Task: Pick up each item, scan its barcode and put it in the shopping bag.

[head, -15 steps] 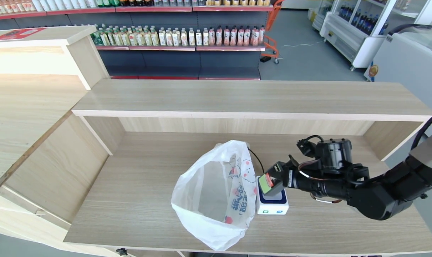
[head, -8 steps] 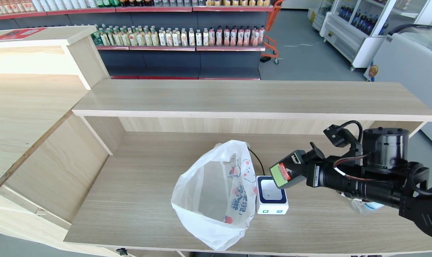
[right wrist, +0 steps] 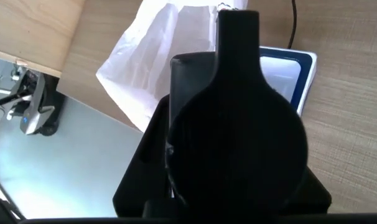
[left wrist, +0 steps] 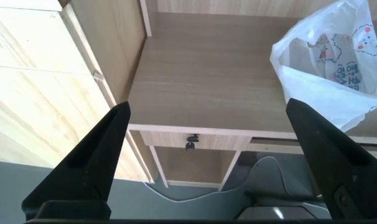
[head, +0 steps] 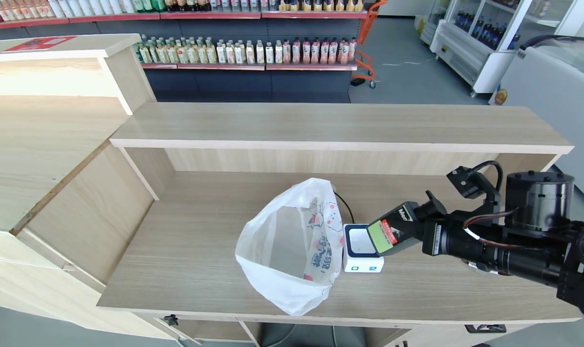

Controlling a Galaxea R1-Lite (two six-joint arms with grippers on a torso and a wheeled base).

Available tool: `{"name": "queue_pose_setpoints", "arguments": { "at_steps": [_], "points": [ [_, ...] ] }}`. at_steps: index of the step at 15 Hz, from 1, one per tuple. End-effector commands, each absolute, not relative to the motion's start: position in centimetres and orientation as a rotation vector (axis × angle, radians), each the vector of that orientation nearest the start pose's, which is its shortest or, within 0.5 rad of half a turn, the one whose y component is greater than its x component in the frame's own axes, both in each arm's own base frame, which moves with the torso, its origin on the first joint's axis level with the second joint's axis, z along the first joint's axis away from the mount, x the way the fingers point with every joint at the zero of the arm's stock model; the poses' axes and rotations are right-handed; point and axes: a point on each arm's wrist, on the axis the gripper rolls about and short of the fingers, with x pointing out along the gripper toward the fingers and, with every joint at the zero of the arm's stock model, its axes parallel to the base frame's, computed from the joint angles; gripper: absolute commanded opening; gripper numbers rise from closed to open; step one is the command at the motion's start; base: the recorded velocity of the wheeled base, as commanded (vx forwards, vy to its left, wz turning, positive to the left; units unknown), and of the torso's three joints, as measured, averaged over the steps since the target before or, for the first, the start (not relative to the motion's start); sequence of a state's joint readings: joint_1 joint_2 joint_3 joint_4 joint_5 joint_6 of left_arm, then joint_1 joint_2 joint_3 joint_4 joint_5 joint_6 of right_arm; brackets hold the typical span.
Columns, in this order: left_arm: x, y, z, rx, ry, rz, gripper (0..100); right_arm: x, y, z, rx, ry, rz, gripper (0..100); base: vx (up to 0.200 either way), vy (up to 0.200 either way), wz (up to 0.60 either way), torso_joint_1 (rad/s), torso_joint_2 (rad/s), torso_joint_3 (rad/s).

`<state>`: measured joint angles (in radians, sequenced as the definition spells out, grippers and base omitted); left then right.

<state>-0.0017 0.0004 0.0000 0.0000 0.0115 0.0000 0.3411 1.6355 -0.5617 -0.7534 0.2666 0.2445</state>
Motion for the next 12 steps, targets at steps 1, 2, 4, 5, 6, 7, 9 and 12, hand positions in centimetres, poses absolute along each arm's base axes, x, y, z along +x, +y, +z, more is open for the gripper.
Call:
{"name": "queue_pose_setpoints", "arguments": {
  "at_steps": [1, 2, 4, 5, 6, 7, 9, 12],
  "points": [
    [-2.3, 0.0, 7.5, 0.000, 0.000, 0.011, 100, 25.1, 9.6, 14.8, 0.243, 0.409, 0.562, 0, 0.000, 0.200, 0.00, -0.002, 0.00, 0.007],
    [-2.3, 0.0, 7.5, -0.002, 0.000, 0.011, 100, 25.3, 9.7, 14.6, 0.253, 0.420, 0.562, 0, 0.000, 0.200, 0.00, 0.017, 0.00, 0.002],
    [-2.3, 0.0, 7.5, -0.002, 0.000, 0.011, 100, 25.6, 9.8, 14.3, 0.253, 0.431, 0.560, 0, 0.000, 0.200, 0.00, 0.010, 0.00, 0.000],
    [-2.3, 0.0, 7.5, -0.003, 0.000, 0.011, 100, 25.8, 9.9, 14.1, 0.252, 0.436, 0.559, 0, 0.000, 0.200, 0.00, 0.022, 0.02, 0.002],
    [-2.3, 0.0, 7.5, -0.002, 0.000, 0.011, 100, 26.4, 10.1, 14.1, 0.255, 0.433, 0.559, 0, 0.000, 0.200, 0.00, -0.002, 0.01, 0.002],
    [-2.3, 0.0, 7.5, 0.000, 0.000, 0.011, 100, 26.9, 10.3, 13.8, 0.259, 0.445, 0.556, 0, 0.000, 0.200, 0.00, -0.002, 0.00, 0.007],
    [-2.3, 0.0, 7.5, -0.002, 0.000, 0.011, 100, 27.6, 10.7, 13.0, 0.255, 0.468, 0.551, 0, 0.000, 0.100, 0.00, 0.001, 0.00, 0.001],
    [-2.3, 0.0, 7.5, 0.000, 0.000, 0.011, 100, 28.9, 12.1, 11.5, 0.240, 0.508, 0.567, 0, 0.000, 0.000, 0.00, 0.000, 0.00, 0.000]
  ]
}}
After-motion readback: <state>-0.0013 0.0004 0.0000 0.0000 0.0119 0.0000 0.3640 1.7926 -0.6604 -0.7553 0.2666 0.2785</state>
